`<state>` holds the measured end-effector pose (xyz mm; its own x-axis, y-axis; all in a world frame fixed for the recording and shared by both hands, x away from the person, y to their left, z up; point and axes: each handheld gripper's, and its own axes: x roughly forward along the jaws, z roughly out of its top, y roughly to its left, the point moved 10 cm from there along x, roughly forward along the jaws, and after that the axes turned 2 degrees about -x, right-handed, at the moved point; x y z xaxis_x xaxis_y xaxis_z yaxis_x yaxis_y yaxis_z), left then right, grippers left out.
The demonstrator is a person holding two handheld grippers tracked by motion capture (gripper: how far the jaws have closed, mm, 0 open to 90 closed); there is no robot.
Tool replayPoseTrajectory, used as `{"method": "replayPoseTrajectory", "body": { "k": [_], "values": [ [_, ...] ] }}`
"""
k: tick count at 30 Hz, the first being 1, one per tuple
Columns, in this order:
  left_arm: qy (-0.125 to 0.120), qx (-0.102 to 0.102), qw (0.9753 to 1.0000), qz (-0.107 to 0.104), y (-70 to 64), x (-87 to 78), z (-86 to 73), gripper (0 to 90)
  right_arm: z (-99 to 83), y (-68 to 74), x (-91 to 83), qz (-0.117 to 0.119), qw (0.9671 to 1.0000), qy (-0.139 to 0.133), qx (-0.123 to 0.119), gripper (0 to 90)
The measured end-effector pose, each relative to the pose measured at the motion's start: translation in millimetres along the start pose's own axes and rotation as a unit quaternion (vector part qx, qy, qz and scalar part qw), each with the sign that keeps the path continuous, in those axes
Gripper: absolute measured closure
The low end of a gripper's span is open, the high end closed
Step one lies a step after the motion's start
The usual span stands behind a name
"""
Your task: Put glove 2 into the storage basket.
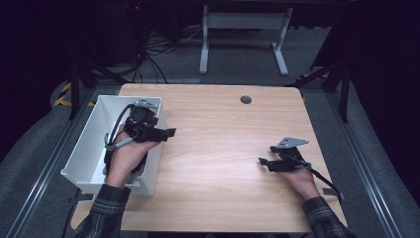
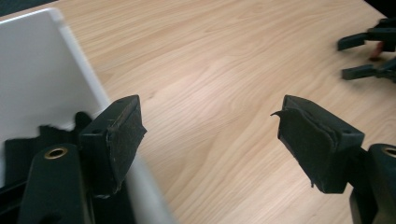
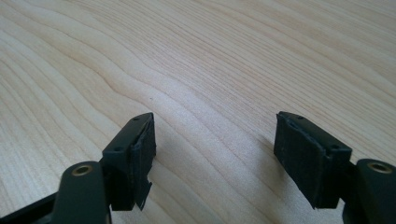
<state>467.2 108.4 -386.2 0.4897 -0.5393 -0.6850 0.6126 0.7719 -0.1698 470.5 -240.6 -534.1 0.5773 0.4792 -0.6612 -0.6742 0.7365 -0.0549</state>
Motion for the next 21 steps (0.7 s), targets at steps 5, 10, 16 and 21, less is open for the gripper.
{"method": "replayPoseTrajectory", "body": {
  "k": [5, 10, 16, 21],
  "values": [
    [0.0, 0.02, 0.9995, -0.023, -35.8, 21.2, 2.0, 23.1, 0.0, 0.1, 0.0, 0.0, 1.0, 0.0, -0.001, 29.6],
    [0.013, 0.038, 0.9984, -0.039, -62.5, 48.8, -5.2, 23.1, -0.3, 0.3, 0.0, 0.001, 1.0, 0.0, -0.001, 28.6],
    [0.032, 0.061, 0.996, -0.057, -84.6, 86.4, -25.0, 22.8, -0.5, 0.4, 0.1, 0.001, 1.0, 0.001, -0.002, 27.0],
    [0.04, 0.083, 0.9941, -0.058, -92.2, 112.5, -41.8, 21.6, -0.6, 0.6, 0.1, 0.002, 1.0, 0.002, -0.003, 26.0]
  ]
}}
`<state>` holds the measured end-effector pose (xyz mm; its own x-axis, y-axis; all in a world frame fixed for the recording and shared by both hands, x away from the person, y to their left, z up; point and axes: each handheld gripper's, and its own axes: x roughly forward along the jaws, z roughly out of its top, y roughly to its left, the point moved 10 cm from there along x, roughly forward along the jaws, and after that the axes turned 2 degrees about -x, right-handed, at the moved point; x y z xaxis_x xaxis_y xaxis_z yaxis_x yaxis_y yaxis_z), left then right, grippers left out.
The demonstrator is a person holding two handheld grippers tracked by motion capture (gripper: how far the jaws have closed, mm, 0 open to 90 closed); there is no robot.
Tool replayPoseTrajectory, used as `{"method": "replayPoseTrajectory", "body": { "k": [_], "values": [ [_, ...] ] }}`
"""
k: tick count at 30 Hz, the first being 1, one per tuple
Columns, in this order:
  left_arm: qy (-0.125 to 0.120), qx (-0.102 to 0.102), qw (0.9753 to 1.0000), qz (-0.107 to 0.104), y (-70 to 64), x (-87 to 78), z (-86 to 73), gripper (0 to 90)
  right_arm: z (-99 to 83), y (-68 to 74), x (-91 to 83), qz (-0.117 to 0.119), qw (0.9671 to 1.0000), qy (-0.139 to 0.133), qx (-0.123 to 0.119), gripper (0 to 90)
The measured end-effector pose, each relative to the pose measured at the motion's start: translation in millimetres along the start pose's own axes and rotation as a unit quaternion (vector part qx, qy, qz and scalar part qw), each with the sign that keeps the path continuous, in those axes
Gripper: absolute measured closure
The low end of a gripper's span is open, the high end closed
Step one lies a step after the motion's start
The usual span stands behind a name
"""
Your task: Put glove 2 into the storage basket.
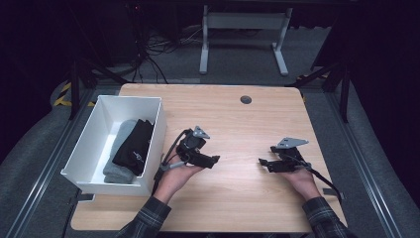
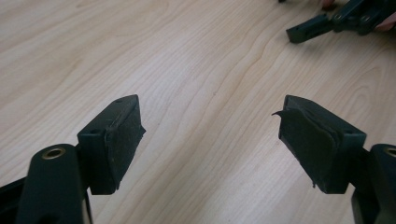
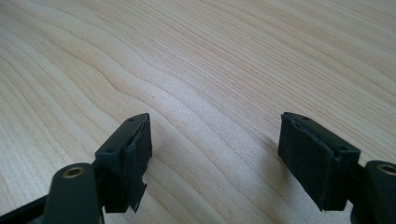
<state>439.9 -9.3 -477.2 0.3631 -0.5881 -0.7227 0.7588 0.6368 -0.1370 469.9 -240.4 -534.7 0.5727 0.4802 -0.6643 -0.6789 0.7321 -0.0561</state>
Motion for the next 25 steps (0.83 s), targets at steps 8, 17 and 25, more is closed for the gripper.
{"method": "replayPoseTrajectory", "body": {
  "k": [8, 17, 25],
  "values": [
    [0.023, 0.036, 0.9991, 0.005, -7.8, 39.1, -23.4, 14.7, -0.1, -0.4, 0.3, -0.001, 1.0, 0.001, 0.001, 24.5],
    [0.031, 0.055, 0.9979, 0.013, -13.6, 60.2, -37.5, 9.3, -0.3, -0.8, 0.6, -0.003, 1.0, 0.002, 0.004, 22.4],
    [0.016, 0.064, 0.9978, 0.003, -14.3, 61.3, -39.0, 6.4, -0.5, -1.1, 0.7, -0.004, 1.0, 0.004, 0.005, 21.3]
  ]
}}
